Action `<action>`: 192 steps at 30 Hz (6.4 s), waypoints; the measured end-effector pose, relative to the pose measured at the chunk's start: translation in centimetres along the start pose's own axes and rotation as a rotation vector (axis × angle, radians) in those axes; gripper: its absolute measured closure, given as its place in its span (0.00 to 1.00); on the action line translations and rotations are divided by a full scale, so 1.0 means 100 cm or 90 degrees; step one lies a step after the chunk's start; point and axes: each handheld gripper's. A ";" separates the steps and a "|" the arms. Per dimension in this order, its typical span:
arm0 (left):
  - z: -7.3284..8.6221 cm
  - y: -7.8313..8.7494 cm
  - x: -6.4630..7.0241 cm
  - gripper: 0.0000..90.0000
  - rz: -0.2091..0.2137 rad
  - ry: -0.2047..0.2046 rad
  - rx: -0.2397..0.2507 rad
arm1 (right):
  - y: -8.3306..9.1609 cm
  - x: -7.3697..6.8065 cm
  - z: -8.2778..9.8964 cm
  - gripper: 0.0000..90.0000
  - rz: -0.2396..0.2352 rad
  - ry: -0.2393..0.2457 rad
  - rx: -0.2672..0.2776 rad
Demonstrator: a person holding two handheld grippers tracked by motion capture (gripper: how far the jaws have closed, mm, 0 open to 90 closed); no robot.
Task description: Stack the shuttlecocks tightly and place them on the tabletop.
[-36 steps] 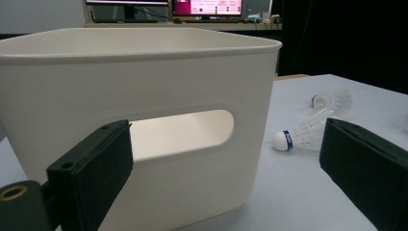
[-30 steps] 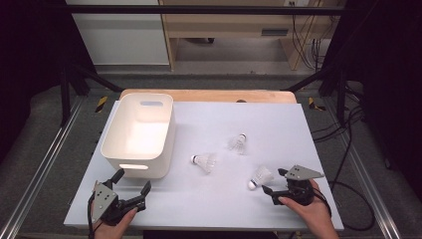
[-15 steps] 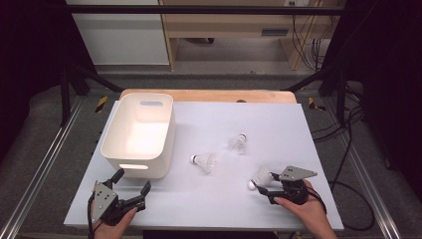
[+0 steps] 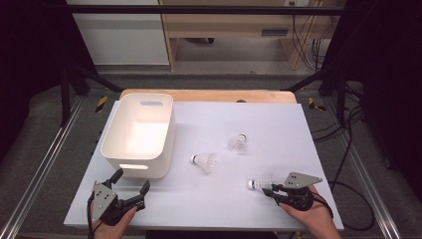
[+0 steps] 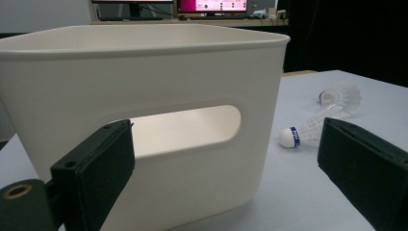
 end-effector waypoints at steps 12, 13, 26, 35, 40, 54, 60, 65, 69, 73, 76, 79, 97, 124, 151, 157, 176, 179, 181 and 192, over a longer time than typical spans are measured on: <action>0.002 0.000 -0.002 0.07 -0.004 0.005 -0.002 | -0.001 -0.007 -0.007 1.00 -0.014 0.012 0.002; 0.002 0.001 -0.002 0.07 -0.005 0.007 -0.002 | -0.003 -0.007 -0.010 1.00 -0.011 0.007 0.016; 0.001 -0.003 0.002 0.06 0.007 0.006 -0.004 | -0.049 -0.030 -0.046 1.00 0.001 0.010 0.033; 0.002 -0.003 0.001 0.06 0.015 0.012 -0.004 | -0.085 -0.038 -0.071 1.00 -0.005 0.012 0.024; 0.003 -0.005 0.001 0.05 0.014 0.015 -0.005 | -0.100 -0.036 -0.081 1.00 -0.006 0.002 0.036; 0.003 -0.011 0.007 0.03 0.034 0.000 -0.010 | -0.125 -0.042 -0.092 1.00 -0.042 -0.009 0.038; 0.002 -0.011 0.007 0.03 0.036 0.003 -0.009 | -0.137 -0.047 -0.099 1.00 -0.053 0.003 0.032; 0.002 -0.012 0.009 0.03 0.038 0.000 -0.009 | -0.143 -0.050 -0.102 1.00 -0.061 0.007 0.025; 0.002 -0.012 0.009 0.03 0.039 0.000 -0.009 | -0.147 -0.051 -0.104 1.00 -0.065 0.011 0.022; 0.002 -0.011 0.008 0.02 0.040 0.003 -0.003 | -0.149 -0.051 -0.104 1.00 -0.060 0.012 0.021; 0.002 -0.011 0.007 0.02 0.040 0.005 0.000 | -0.149 -0.051 -0.104 1.00 -0.056 0.016 0.021; 0.002 -0.011 0.007 0.02 0.040 0.005 -0.002 | -0.150 -0.051 -0.105 1.00 -0.054 0.018 0.019; 0.002 -0.011 0.007 0.02 0.042 0.003 -0.001 | -0.153 -0.056 -0.103 0.91 -0.041 0.040 -0.009; 0.002 -0.010 0.006 0.02 0.045 0.003 0.012 | -0.122 -0.060 -0.092 0.52 -0.009 0.026 -0.011; 0.002 -0.010 0.005 0.01 0.050 -0.006 0.018 | -0.097 -0.048 -0.087 0.23 0.038 -0.020 -0.011; 0.002 -0.011 0.006 0.01 0.051 -0.009 0.016 | -0.093 -0.044 -0.085 0.20 0.047 -0.032 -0.011; 0.002 -0.011 0.004 0.01 0.043 -0.012 0.014 | -0.095 -0.037 -0.090 0.11 0.073 -0.067 -0.015; 0.002 -0.011 0.004 0.01 0.042 -0.011 0.014 | -0.096 -0.035 -0.094 0.12 0.077 -0.062 -0.018; 0.003 -0.012 0.004 0.01 0.041 -0.009 0.014 | -0.098 -0.035 -0.095 0.13 0.077 -0.062 -0.018; 0.003 -0.011 0.004 0.01 0.040 -0.012 0.016 | -0.103 -0.032 -0.101 0.18 0.092 -0.096 -0.007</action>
Point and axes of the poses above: each handheld gripper's, and its own axes: y roughly backward along the jaws, z roughly out of its underside, x roughly to its right, and after that the axes turned 7 degrees about z, right-handed
